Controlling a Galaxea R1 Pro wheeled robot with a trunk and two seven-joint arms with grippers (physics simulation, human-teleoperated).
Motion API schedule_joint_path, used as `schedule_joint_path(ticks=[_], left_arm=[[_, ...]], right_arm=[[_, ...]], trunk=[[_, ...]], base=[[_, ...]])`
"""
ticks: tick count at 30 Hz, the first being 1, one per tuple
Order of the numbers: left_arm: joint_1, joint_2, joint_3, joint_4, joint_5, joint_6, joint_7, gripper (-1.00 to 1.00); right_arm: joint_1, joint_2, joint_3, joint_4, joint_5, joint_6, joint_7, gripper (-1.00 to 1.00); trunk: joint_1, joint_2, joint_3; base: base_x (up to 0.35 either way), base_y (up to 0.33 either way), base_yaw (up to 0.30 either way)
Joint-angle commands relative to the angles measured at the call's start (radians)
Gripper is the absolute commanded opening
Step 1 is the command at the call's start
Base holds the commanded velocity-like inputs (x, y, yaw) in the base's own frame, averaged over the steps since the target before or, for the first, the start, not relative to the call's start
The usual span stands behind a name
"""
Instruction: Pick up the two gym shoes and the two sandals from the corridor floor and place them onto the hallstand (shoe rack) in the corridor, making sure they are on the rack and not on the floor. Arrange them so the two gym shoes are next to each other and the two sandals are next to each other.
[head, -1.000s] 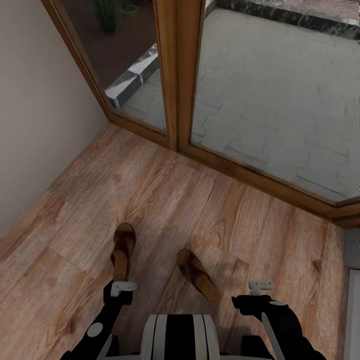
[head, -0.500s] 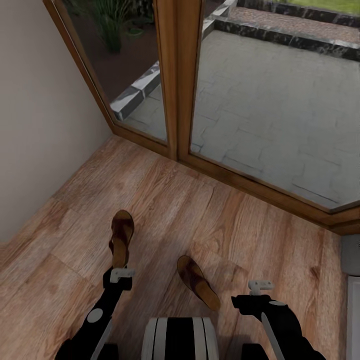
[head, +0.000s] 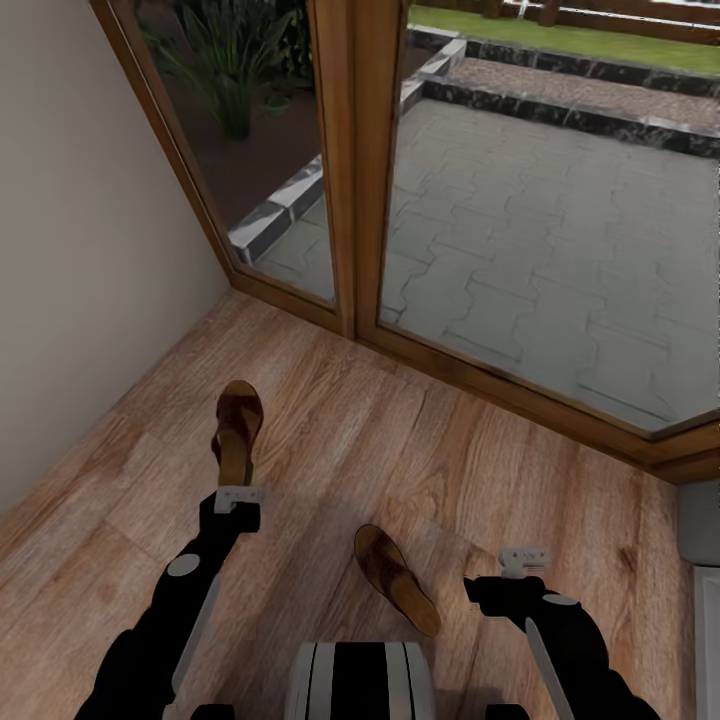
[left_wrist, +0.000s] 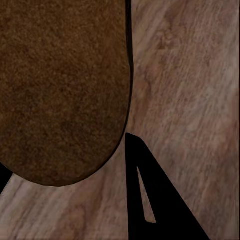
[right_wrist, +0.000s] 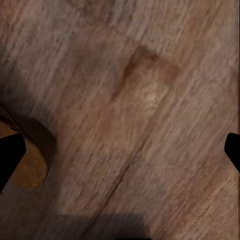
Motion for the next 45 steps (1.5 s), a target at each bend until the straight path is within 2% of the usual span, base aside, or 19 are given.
schedule_joint_path(ticks=[1,6,11,18,36,45], left_arm=[[0.000,-0.001,0.000,-0.018,-0.006,0.016,0.001,-1.00],[0.002,-0.015,-0.002,-0.094,-0.006,0.109,0.001,-1.00],[0.002,-0.018,-0.001,-0.108,-0.006,0.135,0.002,-1.00],[0.004,-0.019,-0.002,-0.127,-0.004,0.222,0.000,-1.00],[0.004,-0.017,-0.001,-0.127,-0.003,0.230,0.000,-1.00],[0.004,-0.018,-0.002,-0.127,-0.004,0.230,0.000,-1.00]], right_arm=[[0.000,0.000,0.000,-0.003,0.001,0.005,0.000,1.00],[0.002,0.003,0.002,-0.012,0.001,0.005,-0.001,1.00],[0.004,0.005,0.002,-0.012,0.001,0.005,0.000,1.00],[0.008,0.006,0.002,-0.010,-0.001,0.004,0.001,1.00],[0.009,0.006,0.004,-0.009,0.001,0.004,0.001,1.00],[0.008,0.006,0.004,-0.009,0.001,0.004,0.001,1.00]], trunk=[[0.000,0.000,0.003],[-0.003,0.001,0.023],[-0.005,0.002,0.042],[-0.008,0.004,0.069],[-0.016,0.008,0.141],[-0.016,0.008,0.152]], base=[[0.000,0.000,0.000],[0.000,0.000,0.000],[0.000,0.000,0.000],[0.000,0.000,0.000],[0.000,0.000,0.026],[0.000,0.000,0.153]])
